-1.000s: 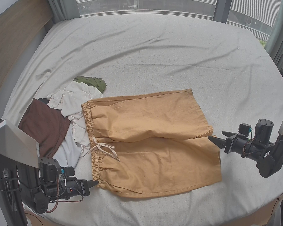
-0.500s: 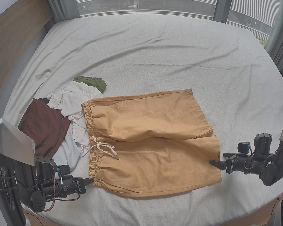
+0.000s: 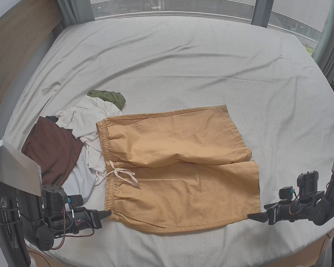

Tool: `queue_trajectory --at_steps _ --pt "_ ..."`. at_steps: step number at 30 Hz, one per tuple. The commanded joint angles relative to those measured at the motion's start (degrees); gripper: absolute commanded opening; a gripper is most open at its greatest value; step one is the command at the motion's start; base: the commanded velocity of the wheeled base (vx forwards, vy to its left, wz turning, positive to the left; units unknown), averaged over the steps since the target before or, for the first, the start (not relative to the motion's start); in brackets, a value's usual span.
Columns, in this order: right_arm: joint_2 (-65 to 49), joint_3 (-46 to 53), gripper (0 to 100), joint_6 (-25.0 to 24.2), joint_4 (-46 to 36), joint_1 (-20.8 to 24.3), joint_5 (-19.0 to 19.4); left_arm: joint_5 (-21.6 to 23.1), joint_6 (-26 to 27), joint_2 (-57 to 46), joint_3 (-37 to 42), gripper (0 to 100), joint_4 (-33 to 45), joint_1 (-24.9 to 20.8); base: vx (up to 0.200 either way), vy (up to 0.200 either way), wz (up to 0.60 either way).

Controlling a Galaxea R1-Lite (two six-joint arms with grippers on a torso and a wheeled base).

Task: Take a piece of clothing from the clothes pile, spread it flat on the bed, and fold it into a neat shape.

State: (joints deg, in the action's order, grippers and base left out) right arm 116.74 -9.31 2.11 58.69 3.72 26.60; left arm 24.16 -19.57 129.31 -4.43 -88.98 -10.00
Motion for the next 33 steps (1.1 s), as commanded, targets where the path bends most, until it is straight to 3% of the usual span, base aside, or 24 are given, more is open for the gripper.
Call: queue_trajectory --at_steps 1,15,16,33 --pt "0.2 0.0 100 0.1 -0.4 0.5 0.0 0.0 0.0 -0.1 -0.1 0 -0.1 0.0 0.000 0.000 0.00" --pt "3.0 -1.9 100 -1.3 0.4 0.3 2.8 0.0 0.1 -0.1 -0.4 0 -0.1 0.0 0.000 0.000 0.00" --pt "3.1 -1.9 0 -1.4 0.4 0.3 2.8 0.0 0.1 -0.1 -0.4 0 -0.1 0.0 0.000 0.000 0.00" --pt "3.5 -2.4 0 -2.1 0.0 0.2 2.8 0.1 -0.2 -0.5 0.1 0 -0.1 0.0 0.000 0.000 0.00"
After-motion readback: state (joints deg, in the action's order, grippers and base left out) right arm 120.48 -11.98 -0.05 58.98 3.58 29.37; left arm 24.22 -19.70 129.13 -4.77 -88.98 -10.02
